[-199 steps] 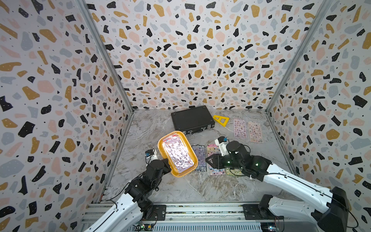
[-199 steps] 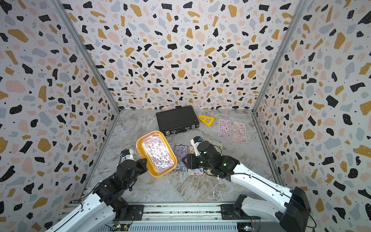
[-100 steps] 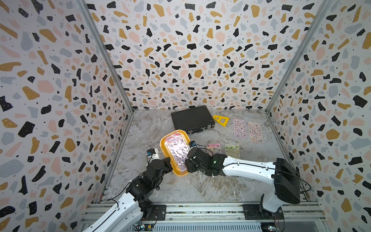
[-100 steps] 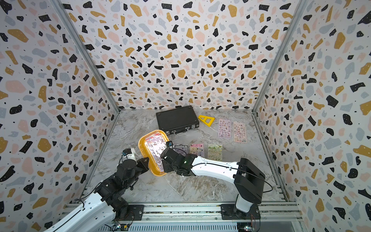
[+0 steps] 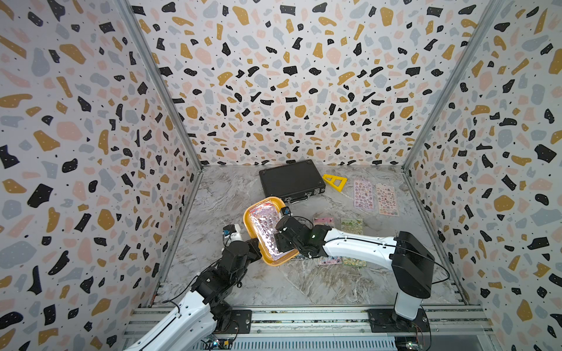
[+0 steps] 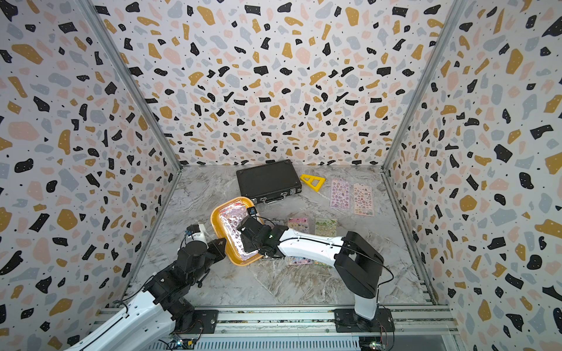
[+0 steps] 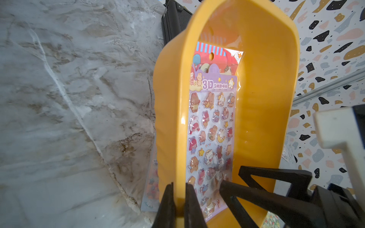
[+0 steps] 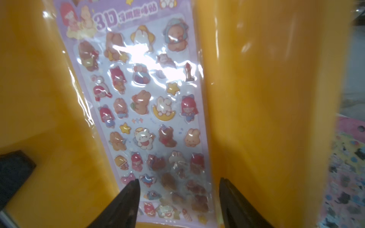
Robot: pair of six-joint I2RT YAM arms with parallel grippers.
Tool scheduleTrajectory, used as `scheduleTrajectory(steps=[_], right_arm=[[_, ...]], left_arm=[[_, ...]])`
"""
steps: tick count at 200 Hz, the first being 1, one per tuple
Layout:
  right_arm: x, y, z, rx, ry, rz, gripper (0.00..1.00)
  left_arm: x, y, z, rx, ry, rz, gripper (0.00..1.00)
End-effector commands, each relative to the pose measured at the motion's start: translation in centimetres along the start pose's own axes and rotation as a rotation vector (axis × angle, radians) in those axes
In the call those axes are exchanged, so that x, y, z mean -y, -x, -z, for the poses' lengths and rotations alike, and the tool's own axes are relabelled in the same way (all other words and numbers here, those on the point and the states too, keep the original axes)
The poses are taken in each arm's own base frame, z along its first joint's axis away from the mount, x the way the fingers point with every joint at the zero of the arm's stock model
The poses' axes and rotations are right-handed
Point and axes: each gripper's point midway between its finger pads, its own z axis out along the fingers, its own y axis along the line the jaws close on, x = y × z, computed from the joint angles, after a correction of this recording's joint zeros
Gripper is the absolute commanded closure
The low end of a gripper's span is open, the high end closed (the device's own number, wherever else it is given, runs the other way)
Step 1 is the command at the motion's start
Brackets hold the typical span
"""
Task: Take the stickers out of the storage box
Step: Pick up the sticker from the storage box.
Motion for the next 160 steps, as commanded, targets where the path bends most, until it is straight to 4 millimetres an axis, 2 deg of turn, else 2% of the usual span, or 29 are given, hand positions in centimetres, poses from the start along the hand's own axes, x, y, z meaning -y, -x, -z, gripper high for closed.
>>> scheduleTrajectory(steps=[1, 25, 69, 103, 105, 109, 133, 160], right_arm=[[0.4, 0.7, 0.0, -0.013, -0.024, 0.005, 0.31], [0.2, 0.5, -0.4, -0.023, -0.023, -0.006, 0.30], [1.3, 0.0, -0.7, -0.053, -0.087, -0.007, 0.30], [1.0, -0.4, -1.0, -0.068, -0.071, -0.013, 0.30], [1.9, 0.1, -1.2, -0.067, -0.082, -0.033, 0.30], [2.2, 0.1, -1.3, -0.072, -0.078, -0.040, 0.31], [1.1, -0.3, -1.4, -0.108, 0.020, -0.077, 0.35], [-0.9, -0.6, -0.6, -0.119, 0.187, -0.102, 0.43]], left_arm=[[1.7, 0.9, 0.2, 0.034, -0.075, 0.005, 1.00], [1.8, 0.9, 0.3, 0.037, -0.079, 0.006, 1.00], [1.8, 1.0, 0.4, 0.036, -0.084, 0.008, 1.00], [1.7, 0.9, 0.4, 0.036, -0.079, 0.008, 1.00], [1.7, 0.9, 0.4, 0.036, -0.080, 0.008, 1.00], [1.7, 1.0, 0.4, 0.037, -0.080, 0.007, 1.00], [1.7, 1.0, 0.4, 0.039, -0.077, 0.007, 1.00], [1.6, 1.0, 0.4, 0.040, -0.072, 0.008, 1.00]])
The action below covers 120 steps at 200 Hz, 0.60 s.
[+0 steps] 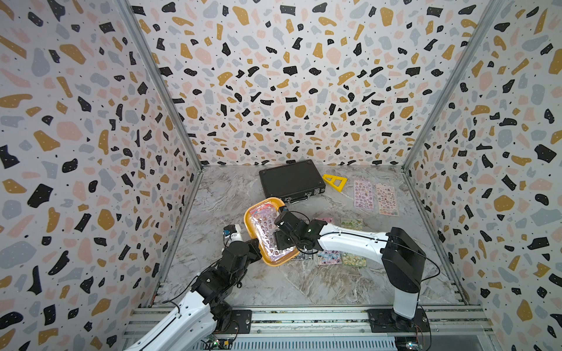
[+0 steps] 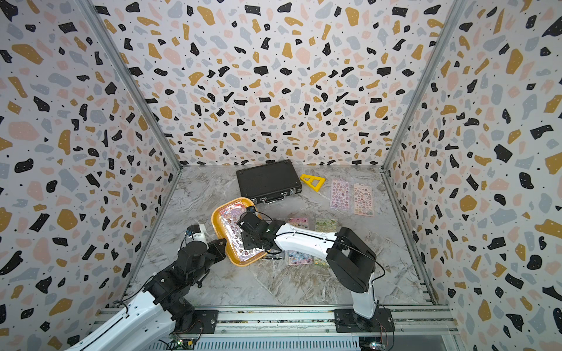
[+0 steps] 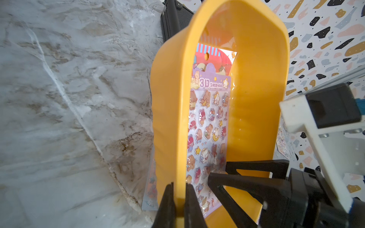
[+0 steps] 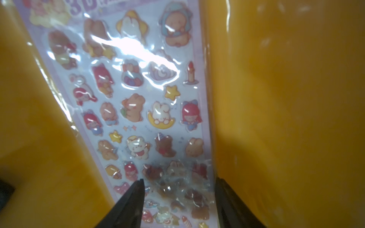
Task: Take the stickers out of the storage box
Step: Pick up the sticker from the storage box.
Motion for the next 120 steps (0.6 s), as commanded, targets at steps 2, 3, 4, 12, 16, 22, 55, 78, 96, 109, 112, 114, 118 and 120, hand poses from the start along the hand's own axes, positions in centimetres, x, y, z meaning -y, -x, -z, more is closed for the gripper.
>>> scheduleTrajectory(steps=[2, 3, 4, 12, 16, 22, 55, 78, 96, 109, 112, 114, 118, 120], right_arm=[[-0.9, -0.3, 1.0, -0.027, 0.131, -0.044, 0.43], [-1.0, -0.3, 1.0, -0.028, 0.137, -0.046, 0.44], [-1.1, -0.3, 1.1, -0.029, 0.144, -0.047, 0.44], [-1.6, -0.5, 1.4, -0.039, 0.188, -0.053, 0.47], [-1.8, -0.6, 1.5, -0.044, 0.206, -0.056, 0.47], [-2.1, -0.8, 1.7, -0.053, 0.234, -0.060, 0.48], [-2.7, -1.3, 2.9, -0.079, 0.297, -0.077, 0.54], [-1.6, -1.3, 3.4, -0.065, 0.251, -0.093, 0.54], [-0.2, -1.1, 3.8, -0.034, 0.177, -0.098, 0.52], [0.6, -0.7, 4.2, -0.003, 0.133, -0.096, 0.50], [0.7, -0.7, 4.3, 0.003, 0.125, -0.094, 0.50], [0.7, -0.6, 4.3, 0.007, 0.120, -0.092, 0.50], [0.8, -0.5, 4.5, 0.016, 0.111, -0.089, 0.49], [0.8, -0.5, 4.5, 0.018, 0.107, -0.086, 0.49]], left_arm=[[1.6, 1.3, 0.4, 0.052, -0.070, 0.018, 1.00], [1.6, 1.3, 0.4, 0.052, -0.069, 0.018, 1.00], [1.6, 1.3, 0.4, 0.051, -0.069, 0.018, 1.00], [1.6, 1.3, 0.4, 0.051, -0.070, 0.020, 1.00], [1.7, 1.3, 0.4, 0.052, -0.070, 0.020, 1.00], [1.6, 1.3, 0.4, 0.051, -0.070, 0.020, 1.00], [1.6, 1.3, 0.4, 0.052, -0.066, 0.020, 1.00], [1.5, 1.3, 0.4, 0.051, -0.064, 0.021, 1.00], [1.5, 1.2, 0.4, 0.049, -0.064, 0.021, 1.00], [1.5, 1.3, 0.4, 0.050, -0.064, 0.021, 1.00], [1.5, 1.3, 0.4, 0.050, -0.063, 0.021, 1.00], [1.5, 1.3, 0.4, 0.050, -0.064, 0.020, 1.00], [1.5, 1.2, 0.4, 0.050, -0.062, 0.020, 1.00], [1.5, 1.2, 0.3, 0.050, -0.061, 0.020, 1.00]])
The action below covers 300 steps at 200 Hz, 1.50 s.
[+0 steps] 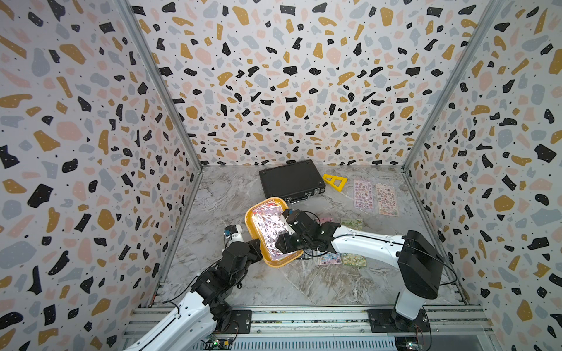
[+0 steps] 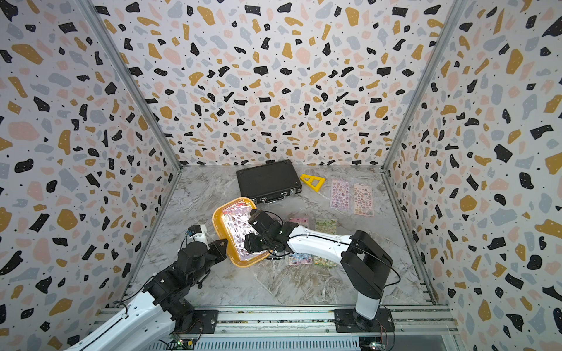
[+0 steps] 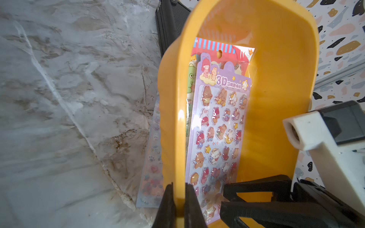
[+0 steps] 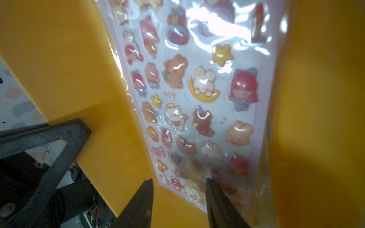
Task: Take the stickers out of the storage box
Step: Pick up the sticker from the storage box.
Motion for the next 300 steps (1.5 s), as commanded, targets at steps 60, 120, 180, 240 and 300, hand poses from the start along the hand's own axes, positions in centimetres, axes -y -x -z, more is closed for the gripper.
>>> scheduleTrajectory(steps=[60, 120, 180, 240, 300], right_arm=[[0.9, 2.1, 3.1, 0.143, -0.193, 0.057, 0.46], [0.3, 2.5, 3.1, 0.169, -0.307, 0.123, 0.42], [1.7, 3.0, 0.1, 0.104, -0.343, 0.074, 0.37], [2.9, 3.1, -1.7, 0.063, -0.329, 0.029, 0.35], [4.0, 2.9, -2.1, 0.063, -0.366, 0.023, 0.25]], left_arm=[[0.4, 1.3, 0.2, 0.054, 0.000, 0.013, 1.00], [0.7, 1.0, -0.3, 0.028, 0.012, 0.004, 1.00], [0.9, 1.1, -0.1, 0.029, -0.003, 0.004, 1.00], [1.1, 1.1, 0.0, 0.030, -0.010, 0.003, 1.00], [1.3, 1.2, 0.4, 0.043, -0.029, 0.009, 1.00]])
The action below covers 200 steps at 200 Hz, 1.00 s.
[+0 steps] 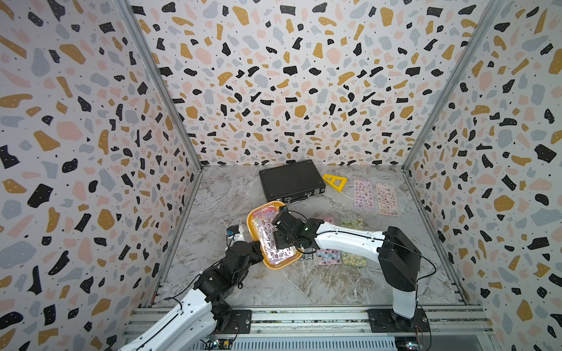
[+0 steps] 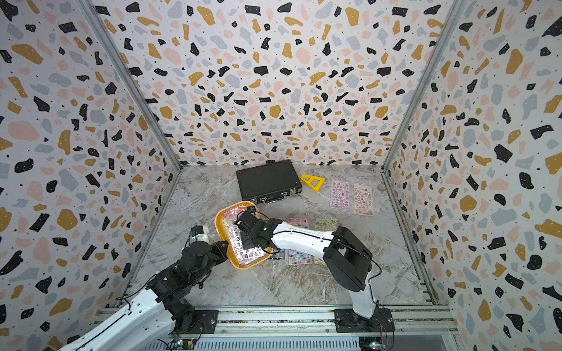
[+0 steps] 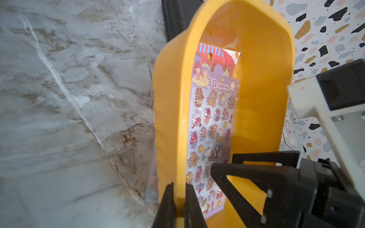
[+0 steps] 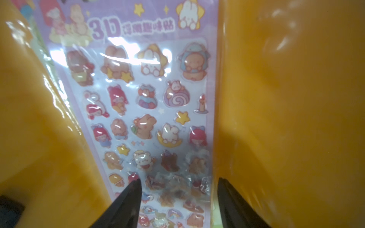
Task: Take the stickers out of the storage box
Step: Pick up the sticker from the storage box.
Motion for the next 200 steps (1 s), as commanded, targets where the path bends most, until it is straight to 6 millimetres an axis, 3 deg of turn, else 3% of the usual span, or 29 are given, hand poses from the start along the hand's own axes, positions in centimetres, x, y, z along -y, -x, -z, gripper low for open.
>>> scheduleTrajectory(steps=[1, 37, 91, 200], right_arm=[[1.6, 0.9, -0.1, 0.018, -0.063, -0.023, 0.25], [1.3, 0.5, -1.2, 0.002, -0.048, -0.014, 0.22], [-0.1, 0.3, -1.4, -0.022, 0.070, -0.040, 0.28], [-2.5, -0.2, 0.8, -0.058, 0.304, -0.082, 0.41]], left_arm=[[2.1, 2.2, 1.0, 0.076, -0.078, 0.030, 1.00], [2.1, 2.2, 1.1, 0.080, -0.079, 0.030, 1.00], [2.2, 2.3, 1.2, 0.085, -0.082, 0.035, 1.00], [1.6, 2.1, 1.2, 0.076, -0.054, 0.033, 1.00]])
